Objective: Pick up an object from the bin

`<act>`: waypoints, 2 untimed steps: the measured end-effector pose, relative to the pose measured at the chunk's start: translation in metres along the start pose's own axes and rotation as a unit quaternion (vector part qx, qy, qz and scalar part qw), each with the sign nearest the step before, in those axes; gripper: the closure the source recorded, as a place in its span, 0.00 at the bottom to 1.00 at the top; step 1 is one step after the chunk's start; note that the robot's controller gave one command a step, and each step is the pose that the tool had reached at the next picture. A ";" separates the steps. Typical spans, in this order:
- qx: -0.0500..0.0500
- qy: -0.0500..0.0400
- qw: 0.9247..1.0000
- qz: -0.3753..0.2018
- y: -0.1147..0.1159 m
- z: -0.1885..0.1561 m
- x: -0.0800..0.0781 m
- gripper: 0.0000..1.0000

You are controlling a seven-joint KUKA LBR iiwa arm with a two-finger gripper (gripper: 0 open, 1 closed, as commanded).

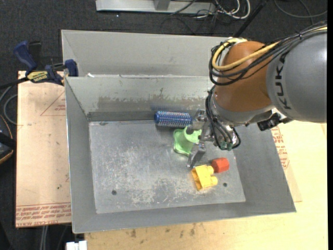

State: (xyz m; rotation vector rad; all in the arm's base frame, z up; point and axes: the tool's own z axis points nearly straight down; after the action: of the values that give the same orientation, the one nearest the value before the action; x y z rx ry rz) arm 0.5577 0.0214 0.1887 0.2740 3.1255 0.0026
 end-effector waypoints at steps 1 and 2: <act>0.002 0.007 1.000 -0.027 -0.042 0.073 0.040 0.00; -0.002 0.003 0.998 -0.064 -0.062 0.112 0.017 0.00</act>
Offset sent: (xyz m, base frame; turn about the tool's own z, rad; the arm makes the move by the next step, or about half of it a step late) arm -0.0426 -0.0329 -0.0686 -0.0579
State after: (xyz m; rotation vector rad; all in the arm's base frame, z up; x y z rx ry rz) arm 0.5309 -0.0363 0.0761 0.0730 3.1415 0.0085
